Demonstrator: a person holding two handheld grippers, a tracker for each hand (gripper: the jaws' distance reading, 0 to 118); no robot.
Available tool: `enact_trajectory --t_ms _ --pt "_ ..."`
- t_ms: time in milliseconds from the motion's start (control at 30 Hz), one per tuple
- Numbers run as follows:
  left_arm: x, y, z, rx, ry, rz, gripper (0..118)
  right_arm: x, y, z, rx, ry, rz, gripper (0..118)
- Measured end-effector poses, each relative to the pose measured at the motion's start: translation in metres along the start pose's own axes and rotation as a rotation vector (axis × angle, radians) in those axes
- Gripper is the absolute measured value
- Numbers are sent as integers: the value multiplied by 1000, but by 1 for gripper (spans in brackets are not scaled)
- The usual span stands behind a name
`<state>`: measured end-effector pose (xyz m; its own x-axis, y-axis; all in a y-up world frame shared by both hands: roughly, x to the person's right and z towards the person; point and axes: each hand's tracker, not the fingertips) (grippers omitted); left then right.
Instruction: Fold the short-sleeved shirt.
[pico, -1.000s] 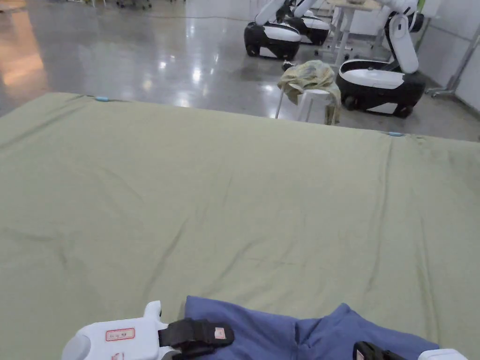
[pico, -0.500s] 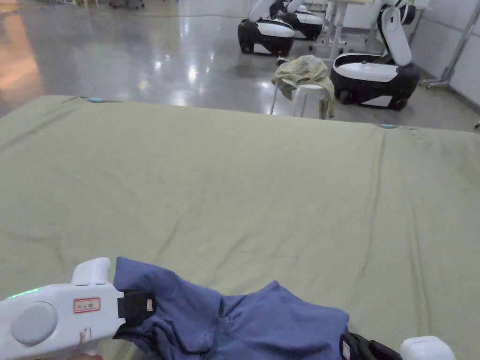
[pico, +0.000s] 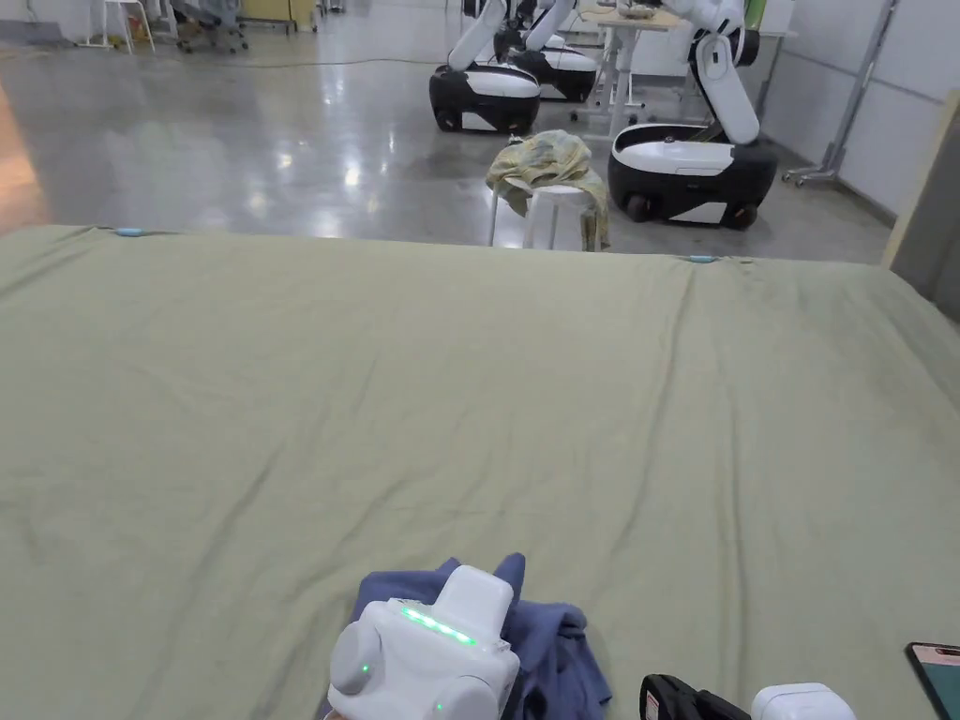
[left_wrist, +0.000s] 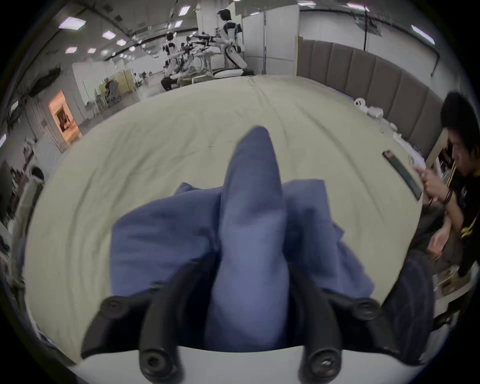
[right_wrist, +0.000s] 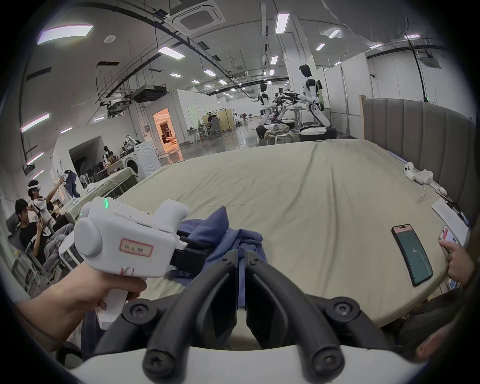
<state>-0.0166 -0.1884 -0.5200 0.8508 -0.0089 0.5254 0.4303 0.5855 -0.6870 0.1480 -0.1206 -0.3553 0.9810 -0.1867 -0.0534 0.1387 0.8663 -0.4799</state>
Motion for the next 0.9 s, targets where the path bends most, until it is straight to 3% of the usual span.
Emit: enact_trajectory --t_ms 33,100,233,333,367,400,433,467,633,767,900 --pt "-2 1 11 17 -57 59 68 4 0 1 0 4 -3 6" --pt "-7 5 29 34 -146 93 91 8 -1 1 -6 14 -5 6" --pt "-37 4 90 159 -451 174 91 11 -2 -3 -7 24 -19 6" --pt "-64 -2 124 301 -448 249 90 13 -2 -4 -2 24 -20 6" --pt "-72 -3 125 336 -433 285 87 14 -3 -5 -5 25 -21 6" --pt "-76 -3 119 360 -404 325 76 15 -3 -7 -11 25 -23 6" --pt "-80 -5 109 334 -365 375 39 15 -4 -10 -18 22 -25 6" --pt "-81 -4 94 244 -363 410 11 15 -3 -11 -24 20 -26 6" --pt "-56 -3 19 136 -549 570 11 15 -3 -8 -33 10 -22 6" --pt "-24 -15 -27 30 -674 560 10 17 -2 -7 -46 -10 -23 6" --pt "-53 -35 -25 60 -793 740 8 13 6 -18 -88 6 -13 6"
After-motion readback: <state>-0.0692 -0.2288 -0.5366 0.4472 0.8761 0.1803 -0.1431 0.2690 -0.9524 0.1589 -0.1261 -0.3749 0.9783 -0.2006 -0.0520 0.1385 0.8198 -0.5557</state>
